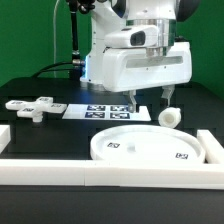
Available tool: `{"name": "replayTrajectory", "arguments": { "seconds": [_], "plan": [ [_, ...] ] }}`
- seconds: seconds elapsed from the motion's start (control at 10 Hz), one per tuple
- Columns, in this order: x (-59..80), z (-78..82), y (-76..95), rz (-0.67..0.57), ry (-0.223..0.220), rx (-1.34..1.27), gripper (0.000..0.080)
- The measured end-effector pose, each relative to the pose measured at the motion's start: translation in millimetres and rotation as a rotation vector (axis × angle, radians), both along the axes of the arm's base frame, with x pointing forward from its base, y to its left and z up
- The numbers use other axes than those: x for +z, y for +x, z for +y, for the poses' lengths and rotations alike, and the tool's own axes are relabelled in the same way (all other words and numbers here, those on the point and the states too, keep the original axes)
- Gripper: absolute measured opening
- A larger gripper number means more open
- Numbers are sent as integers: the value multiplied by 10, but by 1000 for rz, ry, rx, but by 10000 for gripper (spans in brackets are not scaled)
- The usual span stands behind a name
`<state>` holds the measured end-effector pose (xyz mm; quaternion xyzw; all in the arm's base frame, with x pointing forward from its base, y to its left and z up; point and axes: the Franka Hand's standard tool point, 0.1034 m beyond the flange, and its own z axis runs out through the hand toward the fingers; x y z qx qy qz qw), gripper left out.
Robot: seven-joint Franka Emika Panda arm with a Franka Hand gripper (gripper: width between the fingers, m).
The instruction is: Assemble round table
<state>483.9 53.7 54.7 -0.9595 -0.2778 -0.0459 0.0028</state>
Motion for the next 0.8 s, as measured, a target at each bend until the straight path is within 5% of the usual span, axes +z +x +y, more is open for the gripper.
{"name": "replayTrajectory", "arguments": {
  "seconds": [0.4,0.8],
  "plan": [
    [-3,-53,-43,10,62,-388,649],
    [-17,73,-101,51,118,-814,649]
  ]
}}
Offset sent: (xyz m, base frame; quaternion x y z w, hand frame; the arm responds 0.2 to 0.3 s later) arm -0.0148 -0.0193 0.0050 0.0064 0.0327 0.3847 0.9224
